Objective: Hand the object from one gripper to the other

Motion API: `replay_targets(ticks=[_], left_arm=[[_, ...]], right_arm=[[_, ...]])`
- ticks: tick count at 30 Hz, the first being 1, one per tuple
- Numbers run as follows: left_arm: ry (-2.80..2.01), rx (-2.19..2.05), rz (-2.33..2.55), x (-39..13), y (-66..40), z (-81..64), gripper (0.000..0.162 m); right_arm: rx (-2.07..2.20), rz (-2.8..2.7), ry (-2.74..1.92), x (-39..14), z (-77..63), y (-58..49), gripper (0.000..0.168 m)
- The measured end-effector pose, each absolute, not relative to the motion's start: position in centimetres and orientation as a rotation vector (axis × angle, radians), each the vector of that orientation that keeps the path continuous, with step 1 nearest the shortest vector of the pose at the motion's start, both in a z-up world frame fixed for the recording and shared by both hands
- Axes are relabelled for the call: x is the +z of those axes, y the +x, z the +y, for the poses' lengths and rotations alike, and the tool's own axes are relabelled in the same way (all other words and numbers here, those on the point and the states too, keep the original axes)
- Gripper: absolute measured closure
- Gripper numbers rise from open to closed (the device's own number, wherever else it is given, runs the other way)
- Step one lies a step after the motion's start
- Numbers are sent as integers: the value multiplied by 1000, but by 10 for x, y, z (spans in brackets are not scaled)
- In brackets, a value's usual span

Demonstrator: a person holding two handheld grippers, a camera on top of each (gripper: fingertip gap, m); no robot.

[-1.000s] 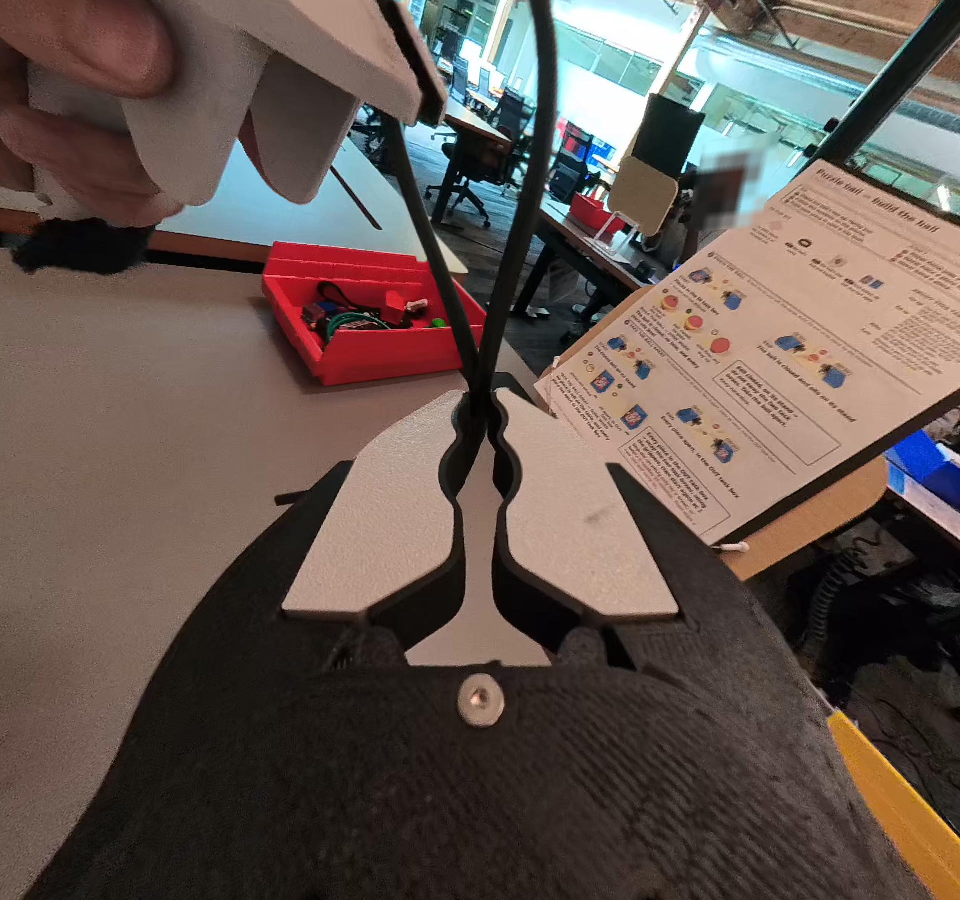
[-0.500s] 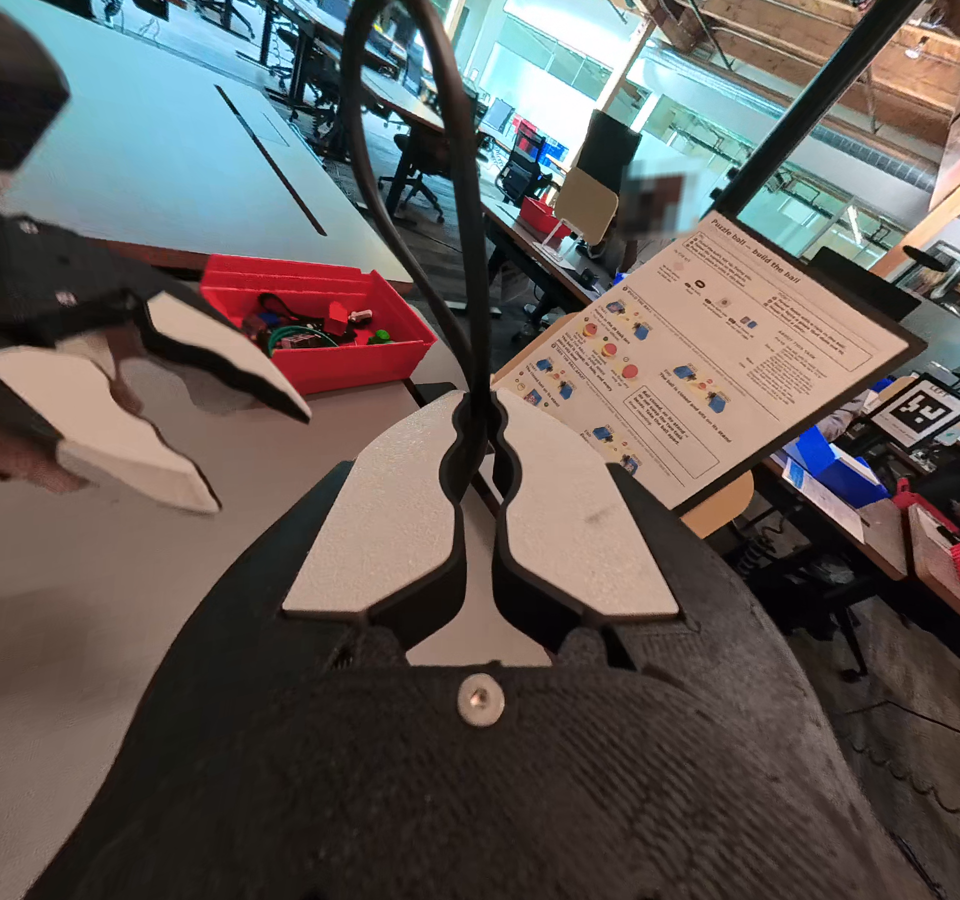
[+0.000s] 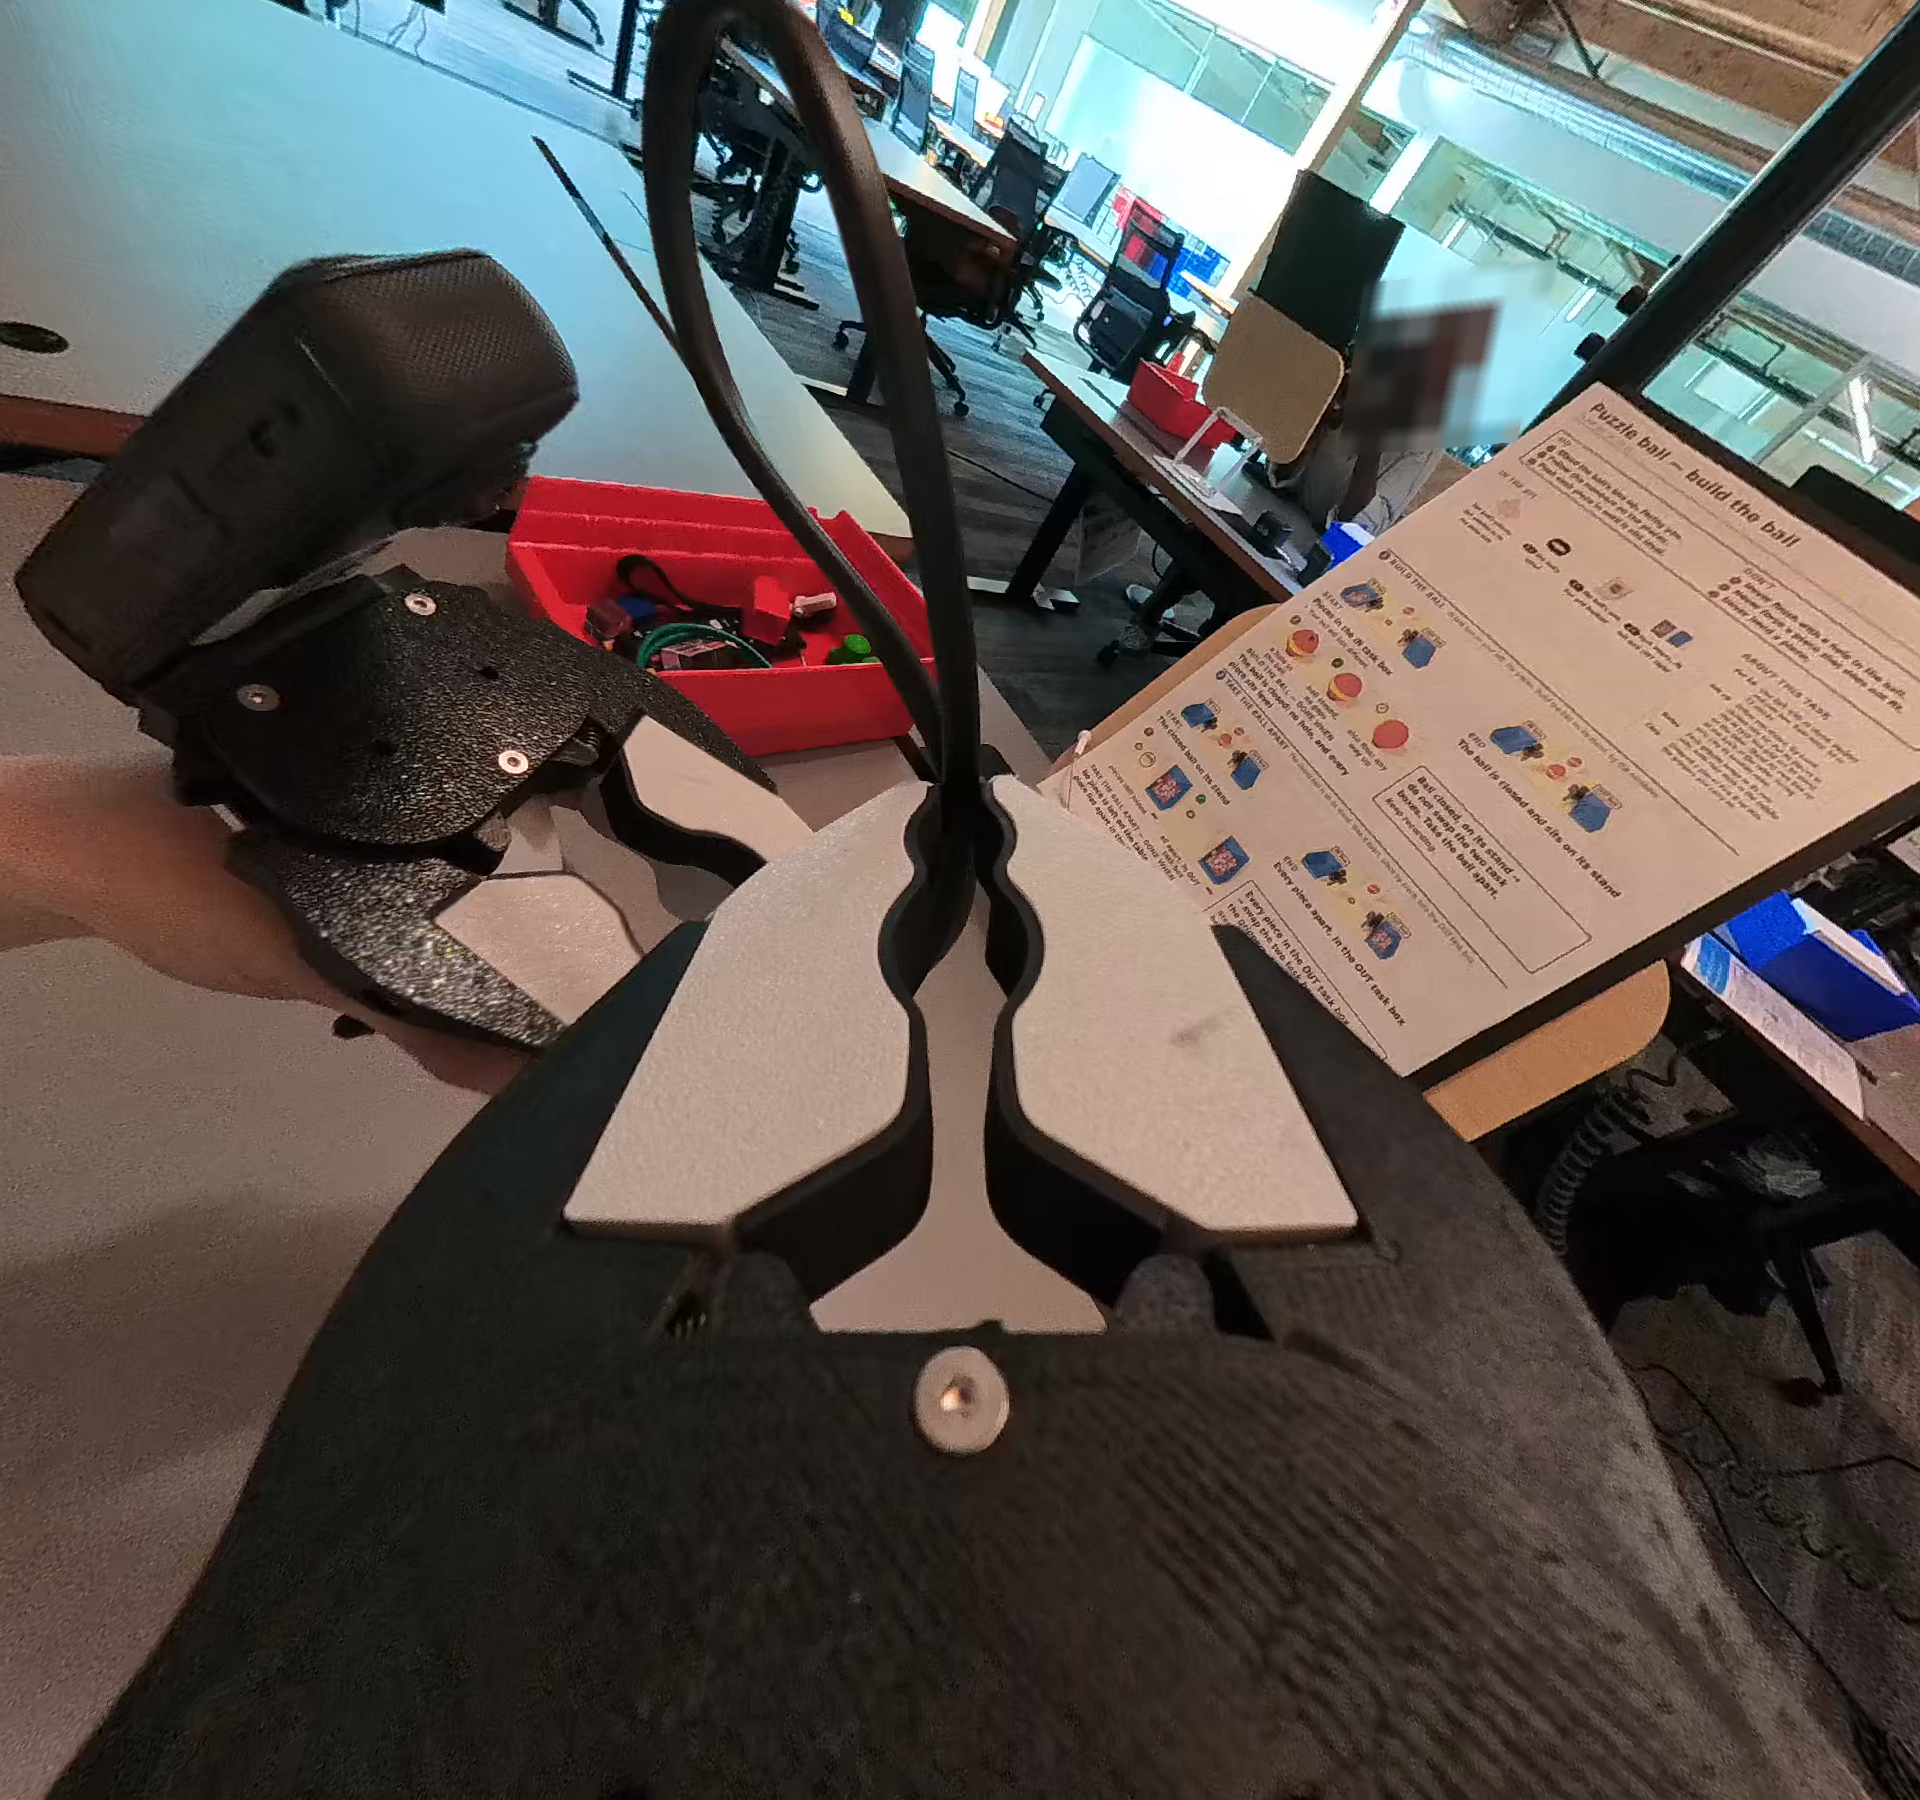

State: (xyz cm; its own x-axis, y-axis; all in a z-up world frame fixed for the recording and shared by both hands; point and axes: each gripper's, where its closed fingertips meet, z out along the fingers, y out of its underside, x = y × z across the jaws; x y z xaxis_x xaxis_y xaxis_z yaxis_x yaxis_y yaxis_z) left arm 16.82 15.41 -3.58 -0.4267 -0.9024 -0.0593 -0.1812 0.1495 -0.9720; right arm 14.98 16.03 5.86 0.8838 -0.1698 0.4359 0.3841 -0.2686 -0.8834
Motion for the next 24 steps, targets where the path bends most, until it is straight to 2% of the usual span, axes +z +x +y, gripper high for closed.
replay_targets(ticks=[2,5,9,18,24], left_arm=[[-1038,-1348,1728,-35,169,153,130],[-1037,-1352,1737,-36,170,153,133],[-1007,-1347,1738,-34,170,151,152],[-1010,-1397,1804,-41,164,140,153],[-1107,-1712,1863,-36,152,119,153]], right_arm=[[-518,-170,-1770,57,160,148,163],[-486,-175,-1768,57,161,145,163],[-485,-178,-1769,54,162,144,163],[-464,-138,-1758,50,159,150,163],[-424,-91,-1735,52,149,158,163]])
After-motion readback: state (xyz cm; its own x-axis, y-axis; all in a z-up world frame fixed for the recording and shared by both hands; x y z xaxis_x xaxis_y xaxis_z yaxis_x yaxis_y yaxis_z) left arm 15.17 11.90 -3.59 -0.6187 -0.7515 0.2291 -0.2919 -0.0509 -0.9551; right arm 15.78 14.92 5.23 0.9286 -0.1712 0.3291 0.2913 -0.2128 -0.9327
